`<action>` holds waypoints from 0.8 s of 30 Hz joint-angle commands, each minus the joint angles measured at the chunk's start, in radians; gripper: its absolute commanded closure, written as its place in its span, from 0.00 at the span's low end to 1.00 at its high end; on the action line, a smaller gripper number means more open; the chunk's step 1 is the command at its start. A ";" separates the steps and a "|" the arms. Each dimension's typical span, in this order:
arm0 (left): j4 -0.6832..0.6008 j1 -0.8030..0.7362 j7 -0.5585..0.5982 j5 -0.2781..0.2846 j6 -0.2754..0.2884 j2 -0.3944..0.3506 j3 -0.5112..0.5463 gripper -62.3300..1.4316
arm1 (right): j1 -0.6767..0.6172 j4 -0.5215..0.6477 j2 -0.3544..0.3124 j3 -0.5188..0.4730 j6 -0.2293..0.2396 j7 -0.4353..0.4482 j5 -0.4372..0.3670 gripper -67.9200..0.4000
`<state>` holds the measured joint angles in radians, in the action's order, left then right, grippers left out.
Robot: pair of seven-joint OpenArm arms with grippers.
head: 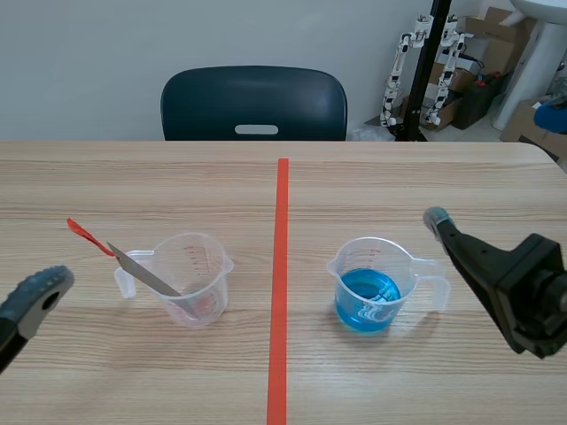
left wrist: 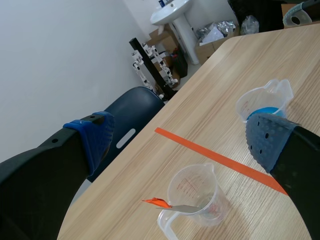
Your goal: Do the redox reaction experiment. return to the home posture
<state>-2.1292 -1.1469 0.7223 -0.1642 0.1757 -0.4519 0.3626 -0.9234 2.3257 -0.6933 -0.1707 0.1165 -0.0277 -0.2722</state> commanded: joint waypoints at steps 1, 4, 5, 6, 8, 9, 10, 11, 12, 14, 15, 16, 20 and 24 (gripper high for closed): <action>-0.021 0.003 0.013 0.009 -0.005 0.005 -0.003 0.11 | 0.010 0.012 -0.013 -0.013 -0.008 0.016 0.000 0.00; -0.021 0.003 0.013 0.009 -0.005 0.005 -0.003 0.11 | 0.010 0.012 -0.013 -0.013 -0.008 0.019 0.000 0.00; -0.021 0.003 0.013 0.009 -0.005 0.005 -0.003 0.11 | 0.010 0.012 -0.013 -0.013 -0.008 0.019 0.000 0.00; -0.021 0.003 0.013 0.009 -0.005 0.005 -0.003 0.11 | 0.010 0.012 -0.013 -0.013 -0.008 0.018 0.000 0.00; -0.021 0.003 0.013 0.009 -0.005 0.005 -0.003 0.11 | 0.010 0.012 -0.013 -0.013 -0.008 0.019 0.000 0.00; -0.021 0.003 0.013 0.009 -0.005 0.005 -0.003 0.11 | 0.010 0.012 -0.013 -0.013 -0.008 0.022 0.000 0.00; -0.021 0.003 0.013 0.009 -0.005 0.005 -0.003 0.11 | 0.010 0.012 -0.013 -0.013 -0.008 0.023 0.000 0.00; -0.021 0.003 0.013 0.009 -0.005 0.005 -0.003 0.11 | 0.010 0.012 -0.013 -0.013 -0.008 0.024 0.000 0.00; -0.021 0.003 0.013 0.009 -0.005 0.005 -0.003 0.11 | 0.010 0.012 -0.013 -0.013 -0.008 0.028 0.000 0.00; -0.021 0.003 0.013 0.009 -0.005 0.005 -0.003 0.11 | 0.010 0.012 -0.013 -0.013 -0.008 0.034 0.000 0.00; -0.021 0.003 0.013 0.009 -0.005 0.005 -0.003 0.11 | 0.010 0.012 -0.013 -0.013 -0.008 0.034 0.000 0.00; -0.021 0.003 0.013 0.009 -0.005 0.005 -0.003 0.11 | 0.010 0.012 -0.013 -0.013 -0.008 0.034 0.000 0.00; -0.021 0.003 0.013 0.009 -0.005 0.005 -0.003 0.11 | 0.010 0.012 -0.013 -0.013 -0.008 0.034 0.000 0.00; -0.021 0.003 0.013 0.009 -0.005 0.005 -0.003 0.11 | 0.010 0.012 -0.013 -0.013 -0.008 0.034 0.000 0.00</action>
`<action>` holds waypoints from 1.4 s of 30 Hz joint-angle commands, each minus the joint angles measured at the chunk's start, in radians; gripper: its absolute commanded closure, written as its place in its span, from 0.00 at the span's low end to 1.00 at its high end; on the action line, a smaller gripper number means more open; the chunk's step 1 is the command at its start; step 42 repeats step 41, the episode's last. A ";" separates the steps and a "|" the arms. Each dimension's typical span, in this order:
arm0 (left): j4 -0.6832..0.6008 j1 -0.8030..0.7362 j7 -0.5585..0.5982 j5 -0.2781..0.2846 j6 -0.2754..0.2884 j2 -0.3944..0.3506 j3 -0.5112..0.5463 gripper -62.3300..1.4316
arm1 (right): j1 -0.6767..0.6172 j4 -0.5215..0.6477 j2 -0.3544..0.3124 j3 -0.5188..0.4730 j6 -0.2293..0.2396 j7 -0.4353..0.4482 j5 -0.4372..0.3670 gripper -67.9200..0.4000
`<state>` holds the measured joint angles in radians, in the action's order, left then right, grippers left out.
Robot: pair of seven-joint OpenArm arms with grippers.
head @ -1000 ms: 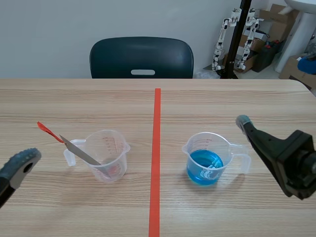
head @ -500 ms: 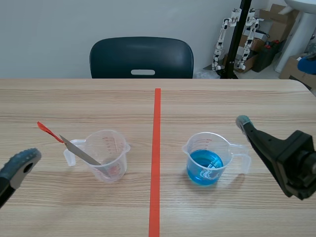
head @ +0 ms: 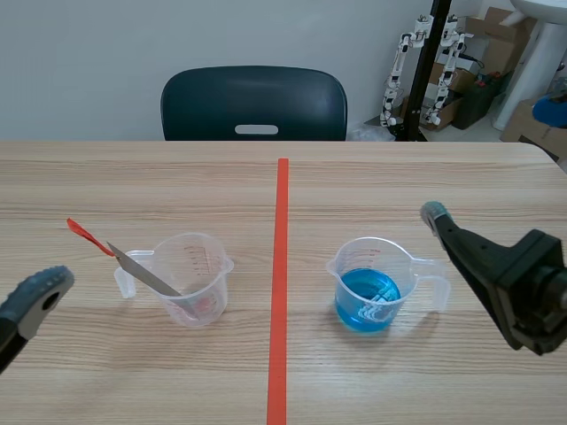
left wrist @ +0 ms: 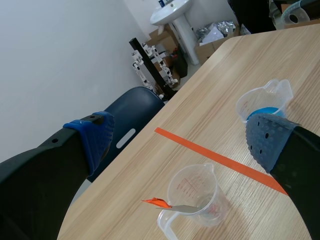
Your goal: Do the redox reaction experiment. return to the home posture
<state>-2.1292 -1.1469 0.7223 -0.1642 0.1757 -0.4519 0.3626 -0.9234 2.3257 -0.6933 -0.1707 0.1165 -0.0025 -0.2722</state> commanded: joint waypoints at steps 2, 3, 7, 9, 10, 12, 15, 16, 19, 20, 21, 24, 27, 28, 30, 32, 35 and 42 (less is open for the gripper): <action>-0.021 0.003 0.013 0.009 -0.005 0.005 -0.003 0.11 | 0.010 0.012 -0.013 -0.013 -0.008 0.008 0.000 0.00; -0.021 0.003 0.013 0.009 -0.005 0.005 -0.003 0.11 | 0.010 0.012 -0.013 -0.013 -0.008 0.008 0.000 0.00; -0.021 0.003 0.013 0.009 -0.005 0.005 -0.003 0.11 | 0.010 0.012 -0.013 -0.013 -0.008 0.008 0.000 0.00; -0.021 0.003 0.013 0.009 -0.005 0.005 -0.003 0.11 | 0.010 0.012 -0.013 -0.013 -0.008 0.008 0.000 0.00; -0.021 0.003 0.013 0.009 -0.005 0.005 -0.003 0.11 | 0.010 0.012 -0.013 -0.013 -0.008 0.008 0.000 0.00; -0.021 0.003 0.013 0.009 -0.005 0.005 -0.003 0.11 | 0.010 0.012 -0.013 -0.013 -0.008 0.008 0.000 0.00; -0.021 0.003 0.013 0.009 -0.005 0.005 -0.003 0.11 | 0.010 0.012 -0.013 -0.013 -0.008 0.008 0.000 0.00; -0.021 0.003 0.013 0.009 -0.005 0.005 -0.003 0.11 | 0.010 0.012 -0.013 -0.013 -0.008 0.008 0.000 0.00; -0.021 0.003 0.013 0.009 -0.005 0.005 -0.003 0.11 | 0.010 0.012 -0.013 -0.013 -0.008 0.008 0.000 0.00; -0.021 0.003 0.013 0.009 -0.005 0.005 -0.003 0.11 | 0.010 0.012 -0.013 -0.013 -0.008 0.008 0.001 0.00; -0.021 0.003 0.013 0.009 -0.005 0.005 -0.003 0.11 | 0.010 0.012 -0.013 -0.013 -0.008 0.008 0.001 0.00; -0.021 0.003 0.013 0.009 -0.005 0.005 -0.003 0.11 | 0.010 0.012 -0.013 -0.013 -0.008 0.008 0.001 0.00; -0.021 0.003 0.013 0.009 -0.005 0.005 -0.003 0.11 | 0.010 0.012 -0.013 -0.013 -0.008 0.008 0.014 0.00; -0.021 0.003 0.013 0.009 -0.005 0.005 -0.003 0.11 | 0.010 0.012 -0.013 -0.013 -0.008 0.008 0.017 0.00; -0.021 0.003 0.013 0.009 -0.005 0.005 -0.003 0.11 | 0.010 0.012 -0.013 -0.013 -0.008 0.008 0.020 0.00; -0.021 0.003 0.013 0.009 -0.005 0.005 -0.003 0.11 | 0.010 0.012 -0.013 -0.013 -0.008 0.008 0.020 0.00; -0.021 0.003 0.013 0.009 -0.005 0.005 -0.003 0.11 | 0.010 0.012 -0.013 -0.013 -0.008 0.008 0.020 0.00; -0.021 0.003 0.013 0.009 -0.005 0.005 -0.003 0.11 | 0.010 0.012 -0.013 -0.013 -0.008 0.009 0.019 0.00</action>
